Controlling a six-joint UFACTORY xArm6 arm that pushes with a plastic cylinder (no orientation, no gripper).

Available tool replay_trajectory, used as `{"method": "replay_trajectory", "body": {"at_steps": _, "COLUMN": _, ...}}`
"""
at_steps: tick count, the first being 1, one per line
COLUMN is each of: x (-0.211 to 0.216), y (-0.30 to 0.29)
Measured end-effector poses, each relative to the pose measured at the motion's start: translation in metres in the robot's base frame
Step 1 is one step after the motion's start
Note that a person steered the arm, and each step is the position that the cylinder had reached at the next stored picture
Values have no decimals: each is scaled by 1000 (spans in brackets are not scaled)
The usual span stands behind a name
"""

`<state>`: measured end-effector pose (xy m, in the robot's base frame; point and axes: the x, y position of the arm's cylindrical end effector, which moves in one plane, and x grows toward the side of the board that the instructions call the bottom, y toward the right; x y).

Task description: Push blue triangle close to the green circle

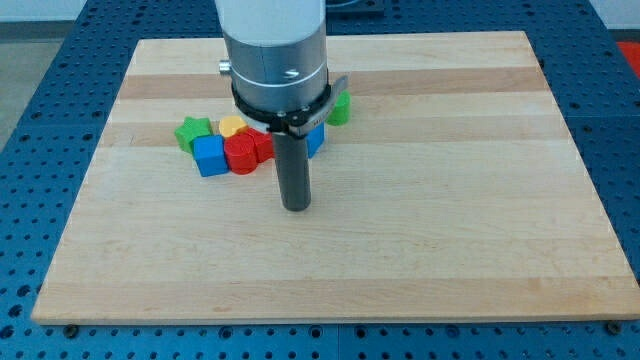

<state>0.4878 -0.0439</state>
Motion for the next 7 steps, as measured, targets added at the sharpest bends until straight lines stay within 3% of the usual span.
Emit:
{"method": "replay_trajectory", "body": {"at_steps": 3, "x": -44, "y": 0}}
{"method": "replay_trajectory", "body": {"at_steps": 7, "x": -59, "y": 1}}
